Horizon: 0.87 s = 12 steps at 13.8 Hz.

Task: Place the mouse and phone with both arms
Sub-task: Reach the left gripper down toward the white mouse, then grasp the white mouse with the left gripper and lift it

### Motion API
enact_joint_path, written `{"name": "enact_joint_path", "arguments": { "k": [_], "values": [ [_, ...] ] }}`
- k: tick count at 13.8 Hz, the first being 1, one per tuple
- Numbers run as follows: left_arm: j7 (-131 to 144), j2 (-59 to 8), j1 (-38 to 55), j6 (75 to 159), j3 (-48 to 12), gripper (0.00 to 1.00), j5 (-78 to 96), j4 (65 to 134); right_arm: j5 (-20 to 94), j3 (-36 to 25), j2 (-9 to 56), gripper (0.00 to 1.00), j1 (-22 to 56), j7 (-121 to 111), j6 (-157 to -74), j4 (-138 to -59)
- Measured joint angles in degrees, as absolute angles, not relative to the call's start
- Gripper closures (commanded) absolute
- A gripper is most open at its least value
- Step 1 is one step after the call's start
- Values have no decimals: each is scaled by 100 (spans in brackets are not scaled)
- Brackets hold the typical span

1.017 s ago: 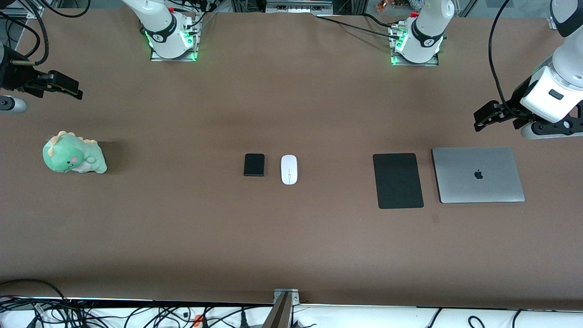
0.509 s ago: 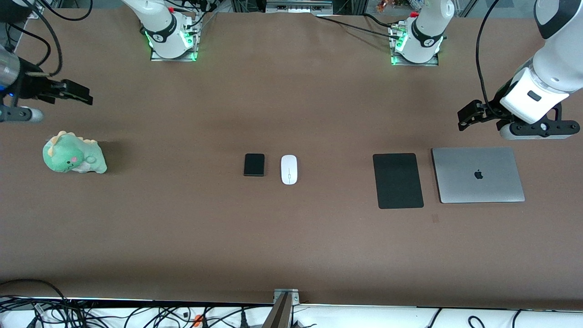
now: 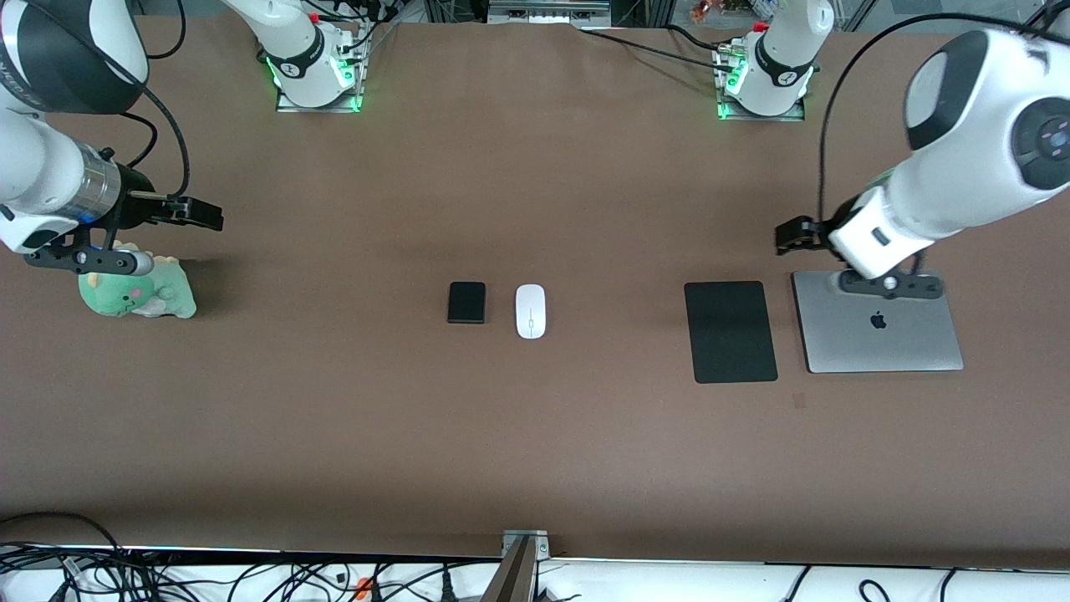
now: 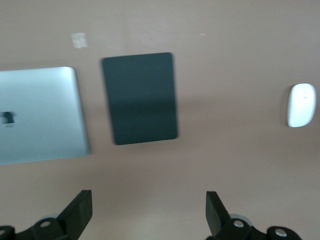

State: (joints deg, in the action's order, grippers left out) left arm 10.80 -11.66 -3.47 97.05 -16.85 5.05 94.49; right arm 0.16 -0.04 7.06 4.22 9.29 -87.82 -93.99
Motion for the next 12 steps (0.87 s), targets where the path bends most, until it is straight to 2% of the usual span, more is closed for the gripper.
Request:
{"name": "enact_joint_path", "arguments": {
  "k": [12],
  "values": [
    [3937,-3132,1895,12623,-1729,0,567,9330,16,-24,699,0,413,930,-8736,-9395]
  ]
}}
